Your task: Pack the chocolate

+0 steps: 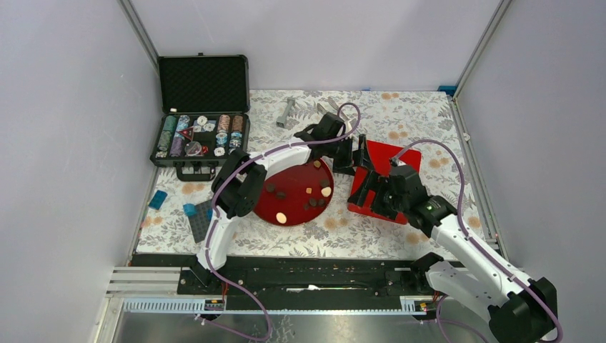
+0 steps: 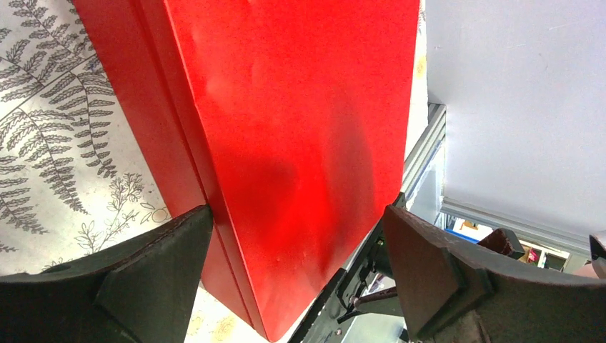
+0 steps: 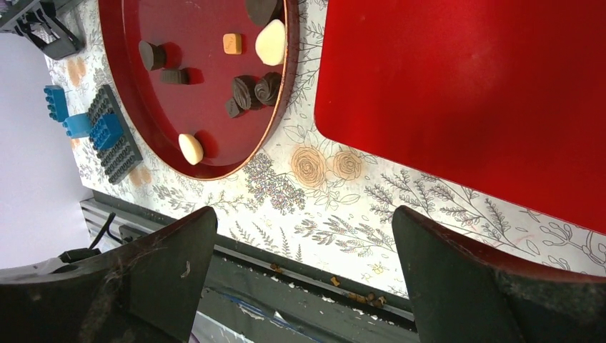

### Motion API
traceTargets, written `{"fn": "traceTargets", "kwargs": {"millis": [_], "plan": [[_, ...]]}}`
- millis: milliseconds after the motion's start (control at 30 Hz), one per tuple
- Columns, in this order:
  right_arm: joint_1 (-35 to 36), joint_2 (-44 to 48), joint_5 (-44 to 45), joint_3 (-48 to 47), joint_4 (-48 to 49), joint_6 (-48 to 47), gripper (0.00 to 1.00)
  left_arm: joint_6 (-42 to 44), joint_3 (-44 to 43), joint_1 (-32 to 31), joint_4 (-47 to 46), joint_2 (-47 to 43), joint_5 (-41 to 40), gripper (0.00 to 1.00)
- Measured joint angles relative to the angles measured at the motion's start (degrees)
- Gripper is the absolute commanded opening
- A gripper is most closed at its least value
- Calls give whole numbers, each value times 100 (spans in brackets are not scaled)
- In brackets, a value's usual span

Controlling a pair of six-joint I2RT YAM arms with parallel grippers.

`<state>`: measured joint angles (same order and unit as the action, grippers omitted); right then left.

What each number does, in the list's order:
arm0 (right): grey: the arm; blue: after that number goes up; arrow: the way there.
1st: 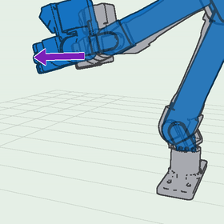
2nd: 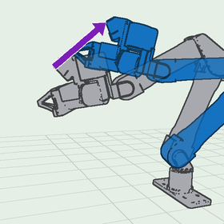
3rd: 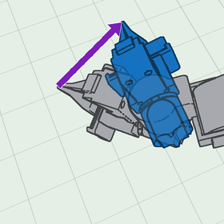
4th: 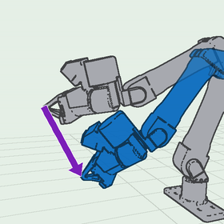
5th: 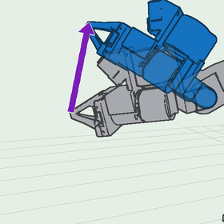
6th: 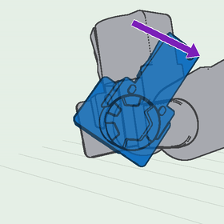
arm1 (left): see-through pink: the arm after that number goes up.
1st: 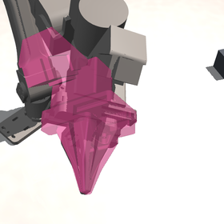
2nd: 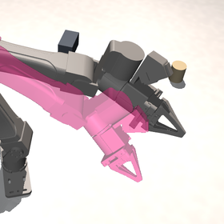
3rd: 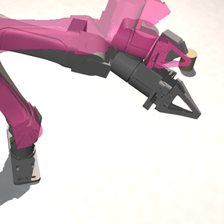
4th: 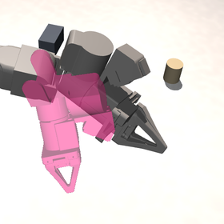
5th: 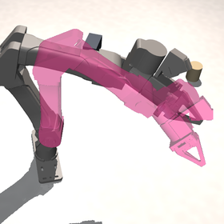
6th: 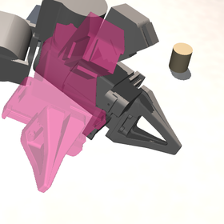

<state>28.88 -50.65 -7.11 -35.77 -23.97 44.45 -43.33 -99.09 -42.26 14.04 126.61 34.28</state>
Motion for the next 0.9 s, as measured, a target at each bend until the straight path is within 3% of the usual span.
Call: {"fn": "traceTargets", "kwargs": {"millis": [200,433,633,900], "plan": [[0,-33,85,-162,-144,-61,100,2,-31,9,20,0,-2,93],[-74,-168,1235,-848,-420,-262,100,46,11,129,13,-9,-57,93],[-1130,-1318,1443,-1825,-452,-579,99,103,199,361,63,-234,-136,93],[-1329,-3027,1773,-3324,-643,-1239,73,149,575,881,107,-1231,-234,94]]}}
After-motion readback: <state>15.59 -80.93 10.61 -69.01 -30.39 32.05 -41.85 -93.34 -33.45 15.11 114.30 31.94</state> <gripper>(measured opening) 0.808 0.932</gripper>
